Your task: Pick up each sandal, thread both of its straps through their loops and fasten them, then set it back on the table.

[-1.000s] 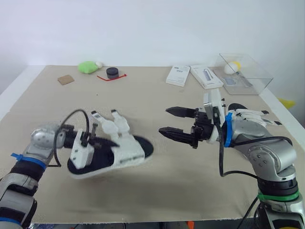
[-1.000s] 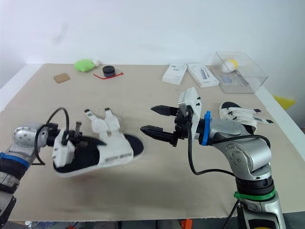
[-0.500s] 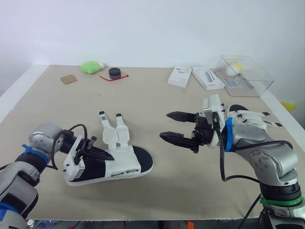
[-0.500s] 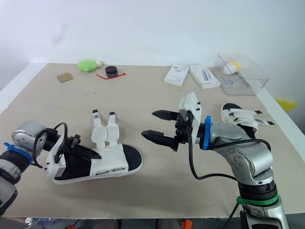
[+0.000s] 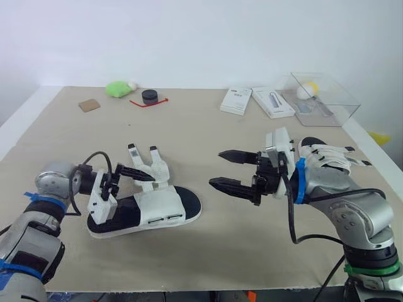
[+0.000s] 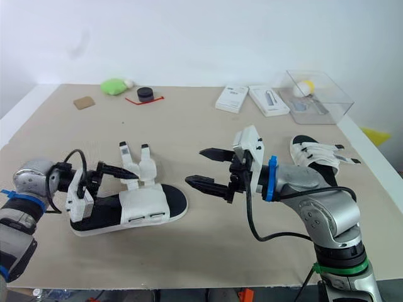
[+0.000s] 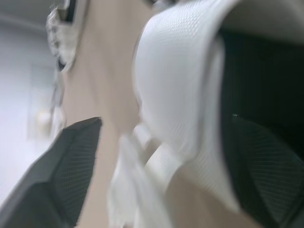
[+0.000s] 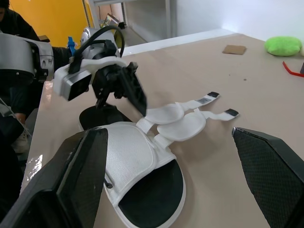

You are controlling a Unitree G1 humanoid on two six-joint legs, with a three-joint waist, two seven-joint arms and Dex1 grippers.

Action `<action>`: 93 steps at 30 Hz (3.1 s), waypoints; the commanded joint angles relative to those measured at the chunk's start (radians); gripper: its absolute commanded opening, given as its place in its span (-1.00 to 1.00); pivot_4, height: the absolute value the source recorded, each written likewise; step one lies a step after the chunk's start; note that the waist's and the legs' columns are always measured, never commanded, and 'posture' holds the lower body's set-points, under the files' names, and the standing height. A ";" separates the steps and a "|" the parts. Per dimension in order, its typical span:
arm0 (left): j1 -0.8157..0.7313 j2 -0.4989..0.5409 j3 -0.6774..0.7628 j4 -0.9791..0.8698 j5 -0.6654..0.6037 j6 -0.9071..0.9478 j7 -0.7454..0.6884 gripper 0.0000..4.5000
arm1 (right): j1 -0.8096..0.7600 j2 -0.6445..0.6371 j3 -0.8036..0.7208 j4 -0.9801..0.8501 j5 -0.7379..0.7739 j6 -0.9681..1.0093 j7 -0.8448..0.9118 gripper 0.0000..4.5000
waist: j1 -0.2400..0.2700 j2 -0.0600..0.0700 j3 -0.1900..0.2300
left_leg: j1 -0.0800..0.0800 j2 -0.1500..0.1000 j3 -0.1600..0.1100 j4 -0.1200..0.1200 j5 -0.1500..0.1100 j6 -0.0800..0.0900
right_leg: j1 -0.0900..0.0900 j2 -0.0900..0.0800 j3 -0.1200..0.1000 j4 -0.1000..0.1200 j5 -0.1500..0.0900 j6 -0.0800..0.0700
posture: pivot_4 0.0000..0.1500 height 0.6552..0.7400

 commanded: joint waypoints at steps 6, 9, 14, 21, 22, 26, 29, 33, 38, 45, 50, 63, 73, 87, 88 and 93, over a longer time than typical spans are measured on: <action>0.093 0.065 0.155 -0.045 0.149 0.164 0.206 0.96 | -0.004 0.010 0.011 -0.037 0.029 -0.004 -0.012 1.00 | 0.000 0.001 0.001 | 0.000 0.000 0.000 -0.001 0.000 0.000 | 0.000 0.000 0.000 0.000 0.000 0.000 | 1.00 1.00; 0.149 0.059 0.198 -0.108 0.222 0.226 0.309 0.96 | -0.012 0.018 0.022 -0.026 0.028 -0.009 -0.013 1.00 | 0.001 0.002 0.001 | 0.000 0.000 0.000 -0.001 0.000 0.000 | 0.000 0.000 0.000 0.001 0.000 0.000 | 1.00 1.00; 0.213 0.038 0.238 -0.179 0.356 0.299 0.460 0.96 | -0.028 0.028 0.036 -0.012 0.018 -0.015 -0.009 1.00 | 0.002 0.003 -0.001 | 0.001 0.000 0.001 -0.001 0.000 0.000 | -0.003 -0.001 -0.002 0.001 0.000 0.000 | 1.00 1.00; 0.211 -0.011 0.259 -0.186 0.566 0.358 0.692 0.96 | -0.046 0.038 0.043 -0.009 0.042 0.017 -0.017 1.00 | 0.004 0.005 -0.002 | 0.001 0.000 0.003 -0.001 0.001 0.002 | -0.002 -0.003 -0.003 0.001 0.000 0.000 | 1.00 1.00; 0.202 -0.019 0.255 -0.188 0.573 0.363 0.706 0.96 | -0.040 0.046 0.069 -0.003 0.018 0.023 -0.033 1.00 | 0.004 0.005 -0.003 | 0.001 0.000 0.003 -0.001 0.001 0.002 | -0.002 -0.003 -0.003 0.001 0.000 0.000 | 1.00 1.00; 0.170 -0.034 0.239 -0.175 0.621 0.367 0.760 0.96 | 0.018 0.040 0.224 0.033 -0.154 -0.052 -0.045 1.00 | 0.005 0.004 -0.004 | 0.000 0.000 0.004 -0.001 0.002 0.001 | -0.002 -0.004 -0.004 0.001 0.000 0.000 | 1.00 1.00; 0.141 -0.040 0.231 -0.150 0.665 0.368 0.800 0.96 | 0.046 0.084 0.231 0.040 -0.152 -0.077 -0.046 1.00 | 0.005 0.003 -0.005 | 0.000 0.000 0.004 -0.001 0.002 0.001 | -0.002 -0.004 -0.004 0.001 0.001 0.000 | 1.00 1.00; 0.122 -0.046 0.227 -0.138 0.657 0.381 0.819 0.96 | 0.033 0.112 0.201 0.025 -0.124 -0.068 -0.048 1.00 | 0.004 0.004 -0.005 | 0.000 0.000 0.006 -0.001 0.003 0.000 | -0.002 -0.004 -0.003 0.001 0.003 0.004 | 1.00 1.00; 0.185 -0.034 0.233 -0.236 0.457 0.507 0.672 0.96 | 0.026 0.114 0.164 0.017 -0.095 -0.054 -0.046 1.00 | 0.001 0.004 -0.005 | 0.000 0.001 0.006 -0.001 0.003 0.000 | -0.002 -0.003 -0.003 0.001 0.003 0.004 | 1.00 1.00; 0.334 0.073 0.285 -0.509 0.234 0.852 0.480 0.96 | 0.022 0.115 0.137 0.025 -0.058 -0.011 -0.064 1.00 | -0.001 0.004 -0.005 | 0.000 0.005 0.009 -0.002 0.002 0.000 | -0.004 -0.003 -0.003 0.001 0.001 -0.001 | 1.00 1.00; 0.427 0.142 0.358 -0.734 0.040 1.339 0.419 0.96 | -0.020 0.145 0.111 0.067 -0.013 0.055 -0.106 1.00 | -0.004 0.004 -0.004 | 0.000 0.007 0.012 -0.002 0.002 0.001 | -0.006 -0.002 -0.003 0.001 0.000 -0.002 | 1.00 1.00; 0.542 0.129 0.476 -1.118 -0.277 2.062 0.414 -0.01 | -0.198 0.420 -0.101 0.360 0.095 0.268 -0.465 1.00 | -0.022 0.002 -0.002 | 0.000 0.015 0.015 -0.004 0.001 0.002 | -0.009 0.005 -0.004 0.001 0.002 -0.008 | 1.00 1.00; 0.514 0.048 0.607 -1.182 -0.357 2.148 0.524 -1.00 | -0.040 0.244 0.106 0.163 -0.010 0.169 -0.230 0.63 | -0.021 0.002 -0.002 | -0.001 0.016 0.015 -0.004 0.000 0.004 | -0.010 0.007 -0.003 0.000 0.000 -0.009 | 1.00 1.00; 0.358 -0.074 0.684 -0.996 -0.372 2.258 0.719 -1.00 | 0.003 0.247 0.418 0.290 -0.406 -0.190 -0.146 -0.99 | -0.022 0.000 -0.002 | 0.000 0.016 0.015 -0.002 0.000 0.003 | -0.010 0.008 -0.002 0.000 -0.001 -0.007 | 1.00 1.00; 0.347 -0.077 0.674 -0.976 -0.351 2.247 0.728 -1.00 | -0.005 0.263 0.417 0.302 -0.410 -0.193 -0.145 -0.99 | -0.022 0.000 -0.003 | 0.000 0.016 0.015 -0.002 0.000 0.003 | -0.010 0.008 -0.002 0.000 -0.001 -0.007 | 1.00 1.00; 0.298 -0.104 0.652 -0.907 -0.294 2.241 0.758 -1.00 | -0.029 0.353 0.389 0.349 -0.390 -0.169 -0.146 -0.99 | -0.022 -0.001 -0.003 | 0.000 0.016 0.015 -0.002 0.000 0.002 | -0.010 0.009 -0.002 0.000 0.002 -0.008 | 1.00 1.00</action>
